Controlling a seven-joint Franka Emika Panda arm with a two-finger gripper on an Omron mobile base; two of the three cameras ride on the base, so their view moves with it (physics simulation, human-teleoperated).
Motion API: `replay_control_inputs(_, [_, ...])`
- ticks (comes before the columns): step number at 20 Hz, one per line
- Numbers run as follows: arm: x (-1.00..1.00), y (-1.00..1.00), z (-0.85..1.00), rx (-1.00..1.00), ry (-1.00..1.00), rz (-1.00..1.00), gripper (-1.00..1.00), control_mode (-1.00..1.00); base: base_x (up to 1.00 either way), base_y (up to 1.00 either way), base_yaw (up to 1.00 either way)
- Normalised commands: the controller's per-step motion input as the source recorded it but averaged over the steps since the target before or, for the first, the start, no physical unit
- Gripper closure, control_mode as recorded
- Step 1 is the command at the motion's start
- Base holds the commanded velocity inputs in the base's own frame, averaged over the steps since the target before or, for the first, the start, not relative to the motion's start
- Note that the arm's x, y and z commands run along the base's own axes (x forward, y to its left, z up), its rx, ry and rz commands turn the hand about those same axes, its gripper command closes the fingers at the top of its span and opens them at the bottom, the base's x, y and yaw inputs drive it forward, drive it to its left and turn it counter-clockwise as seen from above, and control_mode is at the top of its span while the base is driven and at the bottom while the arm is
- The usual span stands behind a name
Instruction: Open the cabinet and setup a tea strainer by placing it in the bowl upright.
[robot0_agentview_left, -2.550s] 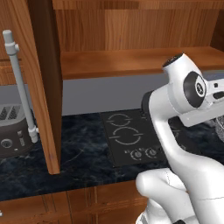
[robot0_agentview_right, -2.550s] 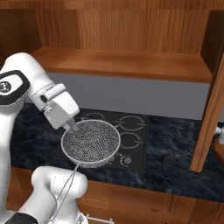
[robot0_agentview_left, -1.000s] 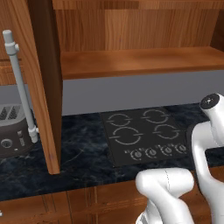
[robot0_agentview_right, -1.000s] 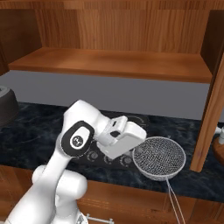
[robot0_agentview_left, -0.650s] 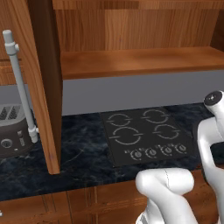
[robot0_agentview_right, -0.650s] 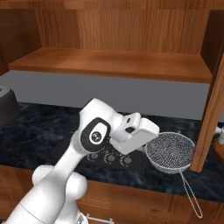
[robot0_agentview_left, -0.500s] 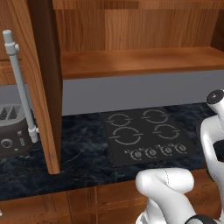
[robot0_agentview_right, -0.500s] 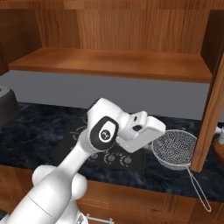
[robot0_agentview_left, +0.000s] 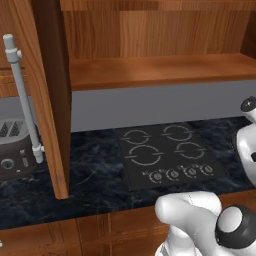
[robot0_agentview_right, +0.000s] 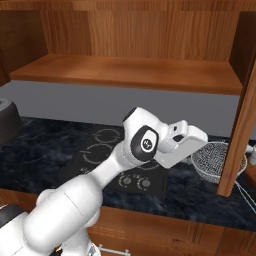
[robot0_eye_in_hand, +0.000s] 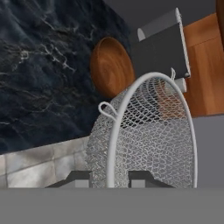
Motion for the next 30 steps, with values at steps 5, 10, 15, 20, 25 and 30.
replay_control_inputs(5, [0.18, -0.53, 0.00, 0.01, 0.06, 0.00, 1.00, -1.00, 0.00, 0.00, 0.00])
replay_control_inputs(10, [0.19, -0.44, 0.00, 0.01, 0.04, 0.00, 1.00, -1.00, 0.00, 0.00, 0.00])
replay_control_inputs(15, [0.32, -0.31, -0.04, 0.03, 0.01, 0.02, 1.00, -1.00, 0.00, 0.00, 0.00])
replay_control_inputs(20, [0.37, -0.36, -0.07, 0.06, 0.00, 0.02, 1.00, -1.00, 0.00, 0.00, 0.00])
replay_control_inputs(25, [0.39, -0.35, -0.07, 0.05, 0.00, 0.02, 1.00, -1.00, 0.00, 0.00, 0.00])
replay_control_inputs(30, [0.41, -0.38, -0.08, 0.05, 0.00, 0.03, 1.00, -1.00, 0.00, 0.00, 0.00])
